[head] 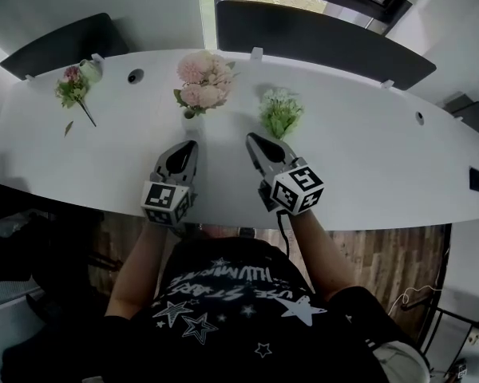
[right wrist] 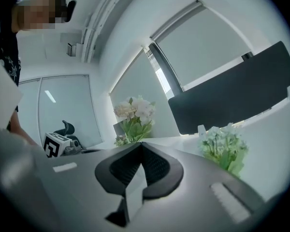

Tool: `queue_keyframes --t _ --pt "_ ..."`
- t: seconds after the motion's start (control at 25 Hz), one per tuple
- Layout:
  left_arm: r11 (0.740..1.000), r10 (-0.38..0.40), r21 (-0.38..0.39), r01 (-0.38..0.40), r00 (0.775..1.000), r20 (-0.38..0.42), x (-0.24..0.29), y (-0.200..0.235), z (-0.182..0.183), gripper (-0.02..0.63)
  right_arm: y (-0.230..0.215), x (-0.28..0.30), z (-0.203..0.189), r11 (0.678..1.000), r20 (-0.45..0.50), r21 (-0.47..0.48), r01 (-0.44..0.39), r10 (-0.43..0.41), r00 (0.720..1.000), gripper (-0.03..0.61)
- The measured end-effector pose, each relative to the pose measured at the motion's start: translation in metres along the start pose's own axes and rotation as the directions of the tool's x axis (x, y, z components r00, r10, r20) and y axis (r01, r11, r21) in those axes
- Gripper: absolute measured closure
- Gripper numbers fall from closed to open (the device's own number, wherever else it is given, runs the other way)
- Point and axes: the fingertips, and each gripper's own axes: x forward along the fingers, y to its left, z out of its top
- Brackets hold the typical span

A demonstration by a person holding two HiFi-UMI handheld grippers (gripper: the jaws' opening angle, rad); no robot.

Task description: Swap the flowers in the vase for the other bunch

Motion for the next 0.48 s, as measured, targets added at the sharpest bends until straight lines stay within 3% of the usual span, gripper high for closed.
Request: queue_keyframes --t 0.32,0.48 --pt "0.998 0.052 0.036 -0.054 0.997 0.049 0.000 -0.031 0.006 0.603 -0.035 -0.034 0.005 0.998 -0.005 0.031 -0.055 0.055 0.998 0.575" --pt "0.996 0.072 0.051 -0.074 0.997 0.032 -0.001 -0.041 0.004 0.603 -0.046 -0.045 0.016 0.999 0.019 0.018 -0.050 0.050 0.999 0.575"
